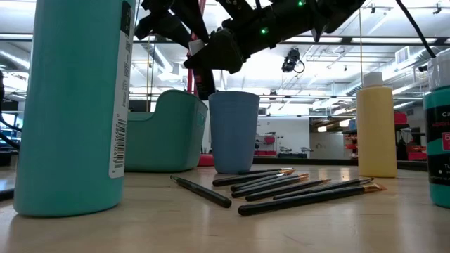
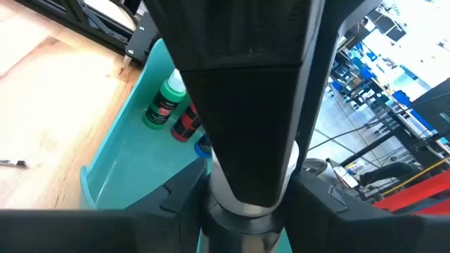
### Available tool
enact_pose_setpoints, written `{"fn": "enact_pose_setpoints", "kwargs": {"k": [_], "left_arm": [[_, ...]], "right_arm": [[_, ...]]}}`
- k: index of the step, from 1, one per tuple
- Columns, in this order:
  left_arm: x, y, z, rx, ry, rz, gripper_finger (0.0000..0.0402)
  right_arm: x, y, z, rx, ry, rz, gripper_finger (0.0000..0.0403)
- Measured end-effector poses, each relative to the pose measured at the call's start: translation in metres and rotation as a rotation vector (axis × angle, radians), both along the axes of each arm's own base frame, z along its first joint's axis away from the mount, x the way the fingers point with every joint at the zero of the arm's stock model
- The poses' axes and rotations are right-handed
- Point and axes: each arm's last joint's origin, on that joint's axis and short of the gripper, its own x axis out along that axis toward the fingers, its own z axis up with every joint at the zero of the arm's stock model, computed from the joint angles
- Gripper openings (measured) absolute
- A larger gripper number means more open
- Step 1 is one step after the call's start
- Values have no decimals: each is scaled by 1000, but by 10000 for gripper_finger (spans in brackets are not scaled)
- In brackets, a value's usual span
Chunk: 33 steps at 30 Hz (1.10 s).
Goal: Pick & Place Paint Supplies
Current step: Put the black paint bottle into the green bin
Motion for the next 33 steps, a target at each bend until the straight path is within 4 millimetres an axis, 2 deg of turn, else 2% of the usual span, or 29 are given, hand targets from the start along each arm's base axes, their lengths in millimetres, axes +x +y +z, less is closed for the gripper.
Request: {"fn": "enact_pose_setpoints", "kwargs": {"k": [6, 14, 20, 27, 33], "left_arm": [[-3, -1, -2, -47, 31, -1, 146], [-3, 2, -6, -117, 81, -57, 197], [-3, 8, -6, -111, 64, 17, 222], [-4, 9, -4, -90, 53, 10, 207], [-3, 8, -3, -71, 57, -10, 167]], "right_arm": [[0, 1, -1, 1, 13, 20, 162], [0, 3, -1, 14, 9, 70, 162], [1, 3, 2, 6, -17, 55, 162], [1, 3, 2, 0, -23, 55, 162], [1, 3, 3, -10, -27, 60, 162]]}}
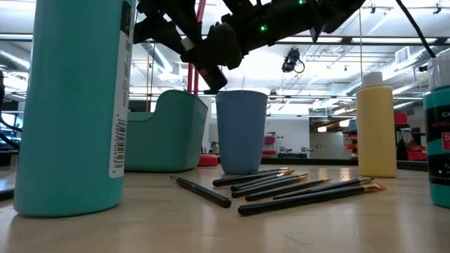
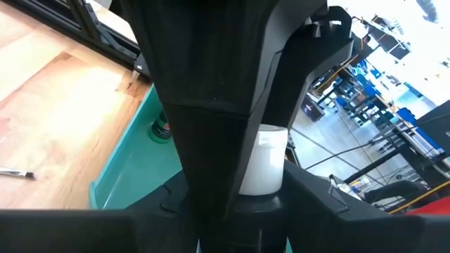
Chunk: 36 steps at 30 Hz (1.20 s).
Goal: Pick & Place Paint Supplies
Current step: Put the black paint bottle into the green bin
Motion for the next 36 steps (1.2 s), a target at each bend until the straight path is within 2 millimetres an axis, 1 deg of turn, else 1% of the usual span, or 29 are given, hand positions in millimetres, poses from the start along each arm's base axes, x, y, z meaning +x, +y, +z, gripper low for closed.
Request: {"fn": "enact_pose_setpoints", "kwargs": {"k": [4, 10, 15, 23, 26, 29, 33, 36], "left_arm": [[0, 0, 0, 9, 2, -3, 141], [1, 0, 0, 24, 6, -20, 144], [1, 0, 0, 23, 4, -20, 130], [0, 0, -1, 9, 17, -28, 132], [-5, 1, -1, 9, 46, -18, 136], [-8, 2, 1, -1, 43, -3, 130], [-17, 4, 10, -16, 24, 19, 130], [-26, 5, 14, -23, 48, 42, 136]], "right_arm": [[0, 0, 0, -6, 5, -28, 162], [-1, 0, 0, -41, 15, -24, 174], [-1, 0, 2, -31, 5, -25, 189], [-1, 4, 3, -33, -6, -33, 209], [-2, 8, 3, -36, -7, -35, 213], [-3, 14, 4, -40, -9, -39, 215], [-5, 21, 4, -68, -11, -131, 215], [-8, 27, 4, -113, -1, -190, 215]]}}
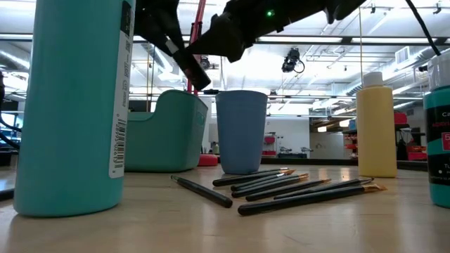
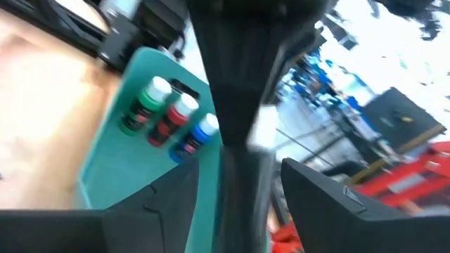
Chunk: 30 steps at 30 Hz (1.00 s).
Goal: Pick & Place Paint Supplies
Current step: Put the black paint bottle into the green bin
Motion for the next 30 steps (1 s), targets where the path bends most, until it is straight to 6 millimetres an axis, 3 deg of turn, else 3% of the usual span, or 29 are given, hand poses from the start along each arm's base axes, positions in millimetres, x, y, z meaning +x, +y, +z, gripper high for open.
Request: {"fn": "enact_pose_setpoints", "kwargs": {"k": [10, 16, 23, 30], "left_arm": [[-30, 4, 14, -86, 39, 28, 130], [-53, 16, 10, -137, 219, 116, 136], [-41, 39, 3, -167, 275, 41, 131], [-20, 65, -29, -261, 503, -78, 130]], "right_arm": [[-5, 20, 1, -2, -19, 18, 215], [-3, 24, 3, 178, -88, 136, 215], [-1, 26, 3, 357, -105, 305, 215], [0, 24, 2, 349, -101, 283, 215]]}}
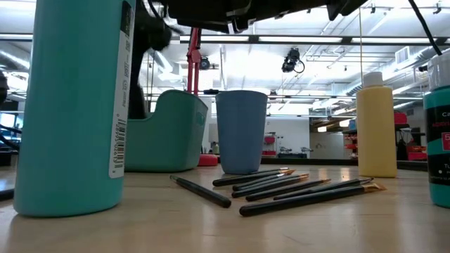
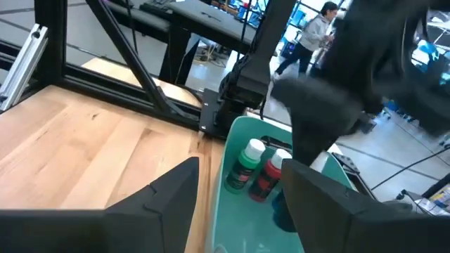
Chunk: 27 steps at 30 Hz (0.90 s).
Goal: Pick & Place Paint Supplies
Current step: Put the black paint bottle into the green bin
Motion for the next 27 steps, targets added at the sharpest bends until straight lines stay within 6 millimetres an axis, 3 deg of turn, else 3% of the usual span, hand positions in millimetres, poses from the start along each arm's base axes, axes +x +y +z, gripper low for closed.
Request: {"fn": "enact_pose_setpoints", "kwargs": {"k": [12, 21, 27], "left_arm": [[19, 41, -44, -29, 204, -67, 131], [13, 61, -45, -32, 211, -37, 142], [12, 63, -53, -32, 205, -34, 130]], "right_arm": [[0, -2, -3, -9, 32, -4, 215], [0, -2, -5, -11, 45, -5, 215], [-1, -2, -7, -19, 69, -5, 215]]}}
